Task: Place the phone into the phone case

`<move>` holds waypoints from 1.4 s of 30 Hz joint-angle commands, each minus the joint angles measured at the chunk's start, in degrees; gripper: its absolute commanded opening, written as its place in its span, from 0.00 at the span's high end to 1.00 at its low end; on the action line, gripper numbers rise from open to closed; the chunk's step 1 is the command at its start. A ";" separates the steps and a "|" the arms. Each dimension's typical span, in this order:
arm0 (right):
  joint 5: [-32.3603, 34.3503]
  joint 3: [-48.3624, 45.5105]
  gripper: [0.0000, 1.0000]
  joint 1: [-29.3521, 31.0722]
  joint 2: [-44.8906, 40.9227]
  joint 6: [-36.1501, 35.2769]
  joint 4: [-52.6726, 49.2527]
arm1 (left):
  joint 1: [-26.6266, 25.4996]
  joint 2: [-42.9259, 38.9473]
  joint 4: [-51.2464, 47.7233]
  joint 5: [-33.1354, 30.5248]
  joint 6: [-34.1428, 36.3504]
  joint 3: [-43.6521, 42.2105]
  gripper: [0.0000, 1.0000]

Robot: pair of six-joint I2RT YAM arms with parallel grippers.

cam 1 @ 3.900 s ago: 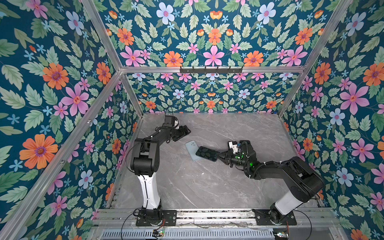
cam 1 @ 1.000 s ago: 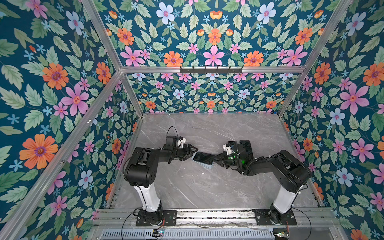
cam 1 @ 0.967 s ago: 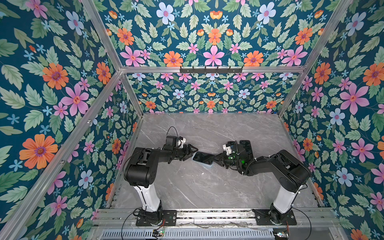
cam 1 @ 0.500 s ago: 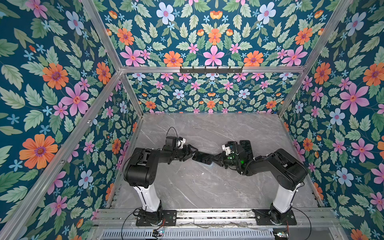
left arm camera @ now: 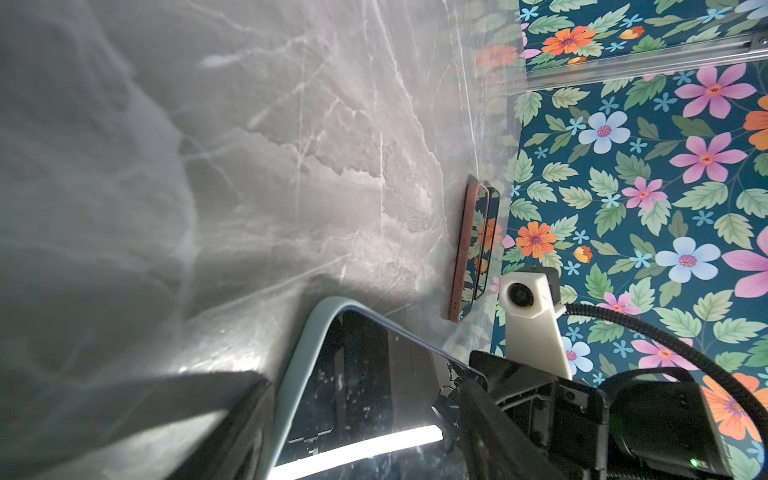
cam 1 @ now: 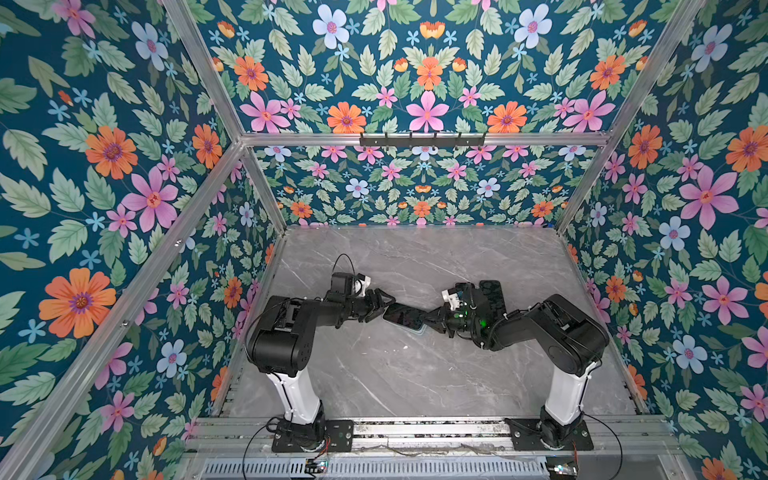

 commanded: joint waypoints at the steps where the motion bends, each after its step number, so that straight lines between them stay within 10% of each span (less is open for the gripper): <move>1: -0.60 0.22 1.00 0.12 -0.23 1.10 -2.70 | -0.18 -0.26 -3.72 -0.16 -0.24 -0.46 0.28; 30: 3.08 2.09 0.52 0.03 -6.83 -5.33 -23.60 | 0.11 -3.62 -5.24 -1.74 0.29 -2.86 0.28; 42: 10.38 5.92 0.59 2.62 -12.25 -15.17 -43.44 | 0.08 -4.75 -9.86 -3.76 3.12 -2.68 0.32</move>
